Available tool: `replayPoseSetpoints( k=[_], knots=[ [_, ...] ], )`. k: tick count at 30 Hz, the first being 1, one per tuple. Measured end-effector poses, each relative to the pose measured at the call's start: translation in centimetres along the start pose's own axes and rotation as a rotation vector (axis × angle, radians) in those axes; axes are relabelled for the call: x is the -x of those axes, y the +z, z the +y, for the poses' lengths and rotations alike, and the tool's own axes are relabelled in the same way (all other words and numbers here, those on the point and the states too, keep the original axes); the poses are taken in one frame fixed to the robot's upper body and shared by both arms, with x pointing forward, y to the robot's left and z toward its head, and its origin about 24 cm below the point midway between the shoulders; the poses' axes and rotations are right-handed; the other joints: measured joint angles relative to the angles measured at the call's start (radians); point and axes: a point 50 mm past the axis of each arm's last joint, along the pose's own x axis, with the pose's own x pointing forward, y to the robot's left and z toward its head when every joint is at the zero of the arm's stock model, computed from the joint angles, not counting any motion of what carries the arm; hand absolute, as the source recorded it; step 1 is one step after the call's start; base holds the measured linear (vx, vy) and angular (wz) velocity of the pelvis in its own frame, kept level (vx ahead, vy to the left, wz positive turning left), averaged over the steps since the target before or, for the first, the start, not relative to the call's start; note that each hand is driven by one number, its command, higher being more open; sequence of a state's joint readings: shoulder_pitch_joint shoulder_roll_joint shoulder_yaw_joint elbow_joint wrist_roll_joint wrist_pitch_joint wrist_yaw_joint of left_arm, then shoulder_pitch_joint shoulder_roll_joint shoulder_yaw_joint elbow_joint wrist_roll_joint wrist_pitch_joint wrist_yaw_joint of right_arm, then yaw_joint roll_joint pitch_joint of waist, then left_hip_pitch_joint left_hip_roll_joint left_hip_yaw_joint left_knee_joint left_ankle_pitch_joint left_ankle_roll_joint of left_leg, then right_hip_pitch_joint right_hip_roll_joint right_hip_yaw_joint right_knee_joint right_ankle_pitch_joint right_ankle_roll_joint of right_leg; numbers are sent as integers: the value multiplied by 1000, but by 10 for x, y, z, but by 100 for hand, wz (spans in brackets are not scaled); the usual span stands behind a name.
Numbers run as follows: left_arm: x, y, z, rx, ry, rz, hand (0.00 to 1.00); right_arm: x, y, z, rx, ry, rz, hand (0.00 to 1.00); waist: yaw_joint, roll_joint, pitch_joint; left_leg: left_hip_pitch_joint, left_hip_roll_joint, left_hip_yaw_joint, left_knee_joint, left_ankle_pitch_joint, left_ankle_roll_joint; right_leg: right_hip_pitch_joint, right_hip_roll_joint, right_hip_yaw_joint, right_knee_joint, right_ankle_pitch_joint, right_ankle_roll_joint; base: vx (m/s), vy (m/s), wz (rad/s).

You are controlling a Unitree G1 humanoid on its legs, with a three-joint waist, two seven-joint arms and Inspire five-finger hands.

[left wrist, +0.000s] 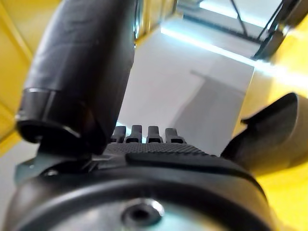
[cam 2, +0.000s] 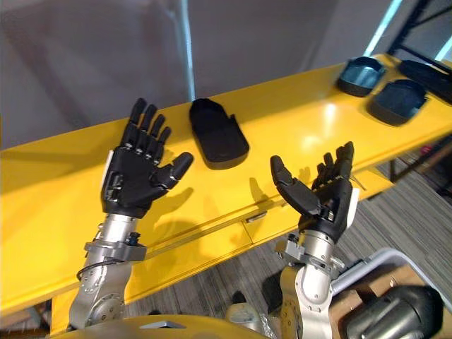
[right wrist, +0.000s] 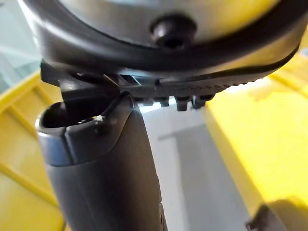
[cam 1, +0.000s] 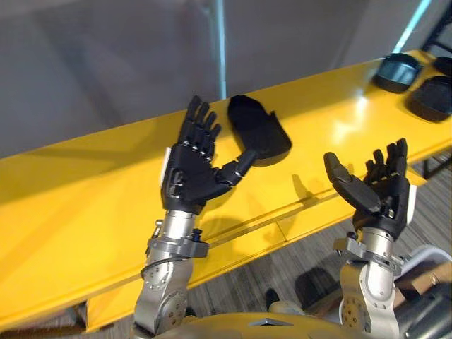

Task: Walk over and take three plastic housings, then place them on the shelf

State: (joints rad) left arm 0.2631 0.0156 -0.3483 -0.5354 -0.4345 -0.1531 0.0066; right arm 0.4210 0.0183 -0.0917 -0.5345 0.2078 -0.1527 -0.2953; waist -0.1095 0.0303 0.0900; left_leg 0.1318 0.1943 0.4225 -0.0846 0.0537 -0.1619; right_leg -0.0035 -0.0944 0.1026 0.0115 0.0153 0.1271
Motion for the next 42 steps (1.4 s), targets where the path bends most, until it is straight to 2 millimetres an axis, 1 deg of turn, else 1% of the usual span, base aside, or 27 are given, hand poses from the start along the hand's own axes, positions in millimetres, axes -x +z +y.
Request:
replayPoseSetpoints(
  k=[2, 7, 11, 12, 13, 14, 15, 17, 20, 21, 23, 26, 28, 29, 30, 31, 32, 33, 34, 35, 36, 37, 38, 39, 40, 41, 42],
  knots=[
    [-4, -5, -6, 17, -20, 11, 100, 3, 6, -9, 27, -47, -18, 100, -16, -1, -13, 22, 11, 52, 0, -9, -11, -13, 18, 48, -1, 8, 2, 33, -4, -77],
    [-9, -20, -18, 52, -14, 64, 100, 20, 19, -37, 77, -175, -26, 100, -96, 1, -34, 52, 43, 126, 1, -25, -34, -20, 51, 99, -8, 11, 5, 46, -23, -40],
    [-14, -19, -25, 52, -18, 47, 100, 23, 16, -32, 11, -176, -1, 100, -101, 4, -34, 30, 60, 119, 69, -58, -36, -36, 68, 119, 5, 10, 5, 35, -18, -17],
    [-16, -17, -23, 52, 9, 30, 100, 19, 16, -25, -11, -143, -10, 100, -90, 5, -35, 1, 61, 50, 133, -101, -14, -50, 71, 141, 19, 10, 3, 17, 11, -60],
    [-17, -14, -19, 50, 52, 12, 100, 13, 17, -14, -42, -85, -33, 100, -58, 15, -28, -26, 61, -73, 210, -162, 20, -70, 83, 189, 38, 10, 1, 12, 23, -81],
    [-17, -13, -16, 47, 82, 4, 100, 9, 19, -7, -61, -49, -49, 100, -44, 20, -18, -38, 59, -134, 253, -202, 34, -70, 89, 214, 43, 9, -1, -15, 76, -116],
    [-15, -11, -8, 40, 145, -1, 100, 3, 21, 6, -86, 19, -70, 100, -13, 37, -10, -50, 50, -246, 320, -279, 45, -75, 103, 253, 54, 7, -3, -42, 113, -94],
    [-8, -7, 3, 20, 214, -9, 100, -4, 20, 21, -102, 94, -72, 100, 20, 63, -13, -57, 24, -355, 375, -370, 38, -100, 118, 299, 106, -7, 8, -110, 273, -81],
    [-4, -1, 11, 10, 235, -38, 100, 0, 14, 19, -103, 69, -24, 100, 34, 25, 0, -72, -23, -361, 404, -382, 45, -108, 76, 303, 128, -14, 19, -121, 192, -7],
    [0, 5, 13, 6, 244, -71, 100, 5, 10, 15, -94, 49, 3, 100, 36, 0, 3, -94, -40, -367, 422, -385, 50, -121, 58, 303, 128, -9, 26, -125, 148, 9],
    [0, 10, 16, 2, 243, -111, 100, 13, 5, 9, -87, 13, 47, 100, 44, -20, 16, -114, -48, -364, 460, -397, 58, -137, 49, 299, 130, 12, 52, -81, 104, -12],
    [0, 10, 14, 7, 224, -116, 100, 20, -6, 3, -80, -4, 110, 100, 40, -11, 28, -122, -40, -317, 509, -414, 56, -152, 52, 250, 128, 64, 49, -67, 65, -45],
    [0, 9, 11, 6, 208, -111, 100, 21, -7, 7, -124, 32, 123, 100, 36, -8, 40, -102, -34, -268, 503, -412, 72, -151, 46, 156, 90, 142, 37, -108, 32, -65],
    [0, 9, 11, 0, 207, -113, 100, 20, -7, 9, -128, 51, 120, 100, 39, -5, 38, -103, -27, -242, 498, -405, 83, -148, 46, 143, 43, 195, 52, -142, -8, -84],
    [-3, 11, 13, -8, 204, -123, 100, 17, -6, 17, -148, 94, 104, 100, 48, 14, 46, -106, -6, -200, 486, -383, 89, -161, 44, 102, 87, 168, 21, -145, -30, -67],
    [-5, 12, 15, -16, 201, -124, 100, 13, -7, 24, -157, 133, 97, 100, 49, 5, 42, -101, 0, -186, 460, -357, 87, -182, 26, 32, 224, 57, -31, -121, -32, -55],
    [-6, 12, 16, -22, 202, -124, 100, 11, -9, 28, -156, 155, 97, 100, 52, 6, 44, -88, 4, -179, 443, -341, 83, -185, 9, 0, 290, 12, -41, -62, -63, -26],
    [-6, 14, 21, -29, 213, -126, 100, 5, -16, 39, -154, 199, 105, 100, 54, 3, 43, -79, 22, -176, 425, -321, 71, -181, -33, -61, 390, -48, -73, -41, -143, -21],
    [-5, 15, 25, -33, 227, -130, 100, -1, -25, 50, -158, 227, 128, 100, 62, -1, 41, -77, 45, -174, 417, -305, 53, -168, -85, -103, 474, -79, -108, -38, -192, -19],
    [-5, 15, 27, -37, 235, -127, 100, -2, -31, 54, -159, 231, 145, 100, 69, -5, 39, -76, 56, -172, 411, -296, 40, -163, -112, -109, 508, -87, -110, -60, -362, -20],
    [-5, 15, 32, -35, 255, -122, 100, -5, -40, 62, -157, 238, 177, 100, 86, -12, 34, -76, 82, -171, 402, -278, 9, -150, -172, -126, 559, -91, -116, -42, -355, -25],
    [-4, 13, 38, -30, 279, -114, 100, -5, -49, 68, -155, 238, 210, 100, 102, -30, 25, -76, 99, -169, 388, -255, -26, -143, -230, -131, 570, -57, -128, -34, -388, -27],
    [-3, 13, 41, -22, 289, -110, 100, -5, -51, 70, -155, 238, 221, 100, 106, -49, 19, -77, 102, -174, 381, -244, -47, -136, -232, -130, 546, -21, -102, -49, -431, -34],
    [-2, 5, 45, 1, 308, -67, 100, -4, -58, 67, -130, 222, 247, 100, 112, -30, 14, -84, 135, -210, 332, -232, -60, -140, -170, -148, 508, -33, -82, -43, -375, -41],
    [-2, 0, 45, 15, 311, -43, 100, -5, -60, 65, -110, 214, 254, 100, 118, -14, 6, -81, 129, -236, 297, -229, -64, -152, -145, -143, 486, -31, -82, -24, -349, -85],
    [-1, -3, 43, 37, 306, -20, 100, -6, -61, 61, -87, 197, 256, 100, 120, 12, 2, -54, 153, -232, 233, -181, -60, -155, -93, -136, 423, -36, -72, 19, -151, -102],
    [-2, -4, 41, 38, 290, -18, 100, -6, -60, 58, -81, 190, 254, 100, 109, 10, 3, -45, 179, -200, 216, -157, -90, -149, -69, -137, 371, -51, -27, 4, -303, -142]
  ],
)
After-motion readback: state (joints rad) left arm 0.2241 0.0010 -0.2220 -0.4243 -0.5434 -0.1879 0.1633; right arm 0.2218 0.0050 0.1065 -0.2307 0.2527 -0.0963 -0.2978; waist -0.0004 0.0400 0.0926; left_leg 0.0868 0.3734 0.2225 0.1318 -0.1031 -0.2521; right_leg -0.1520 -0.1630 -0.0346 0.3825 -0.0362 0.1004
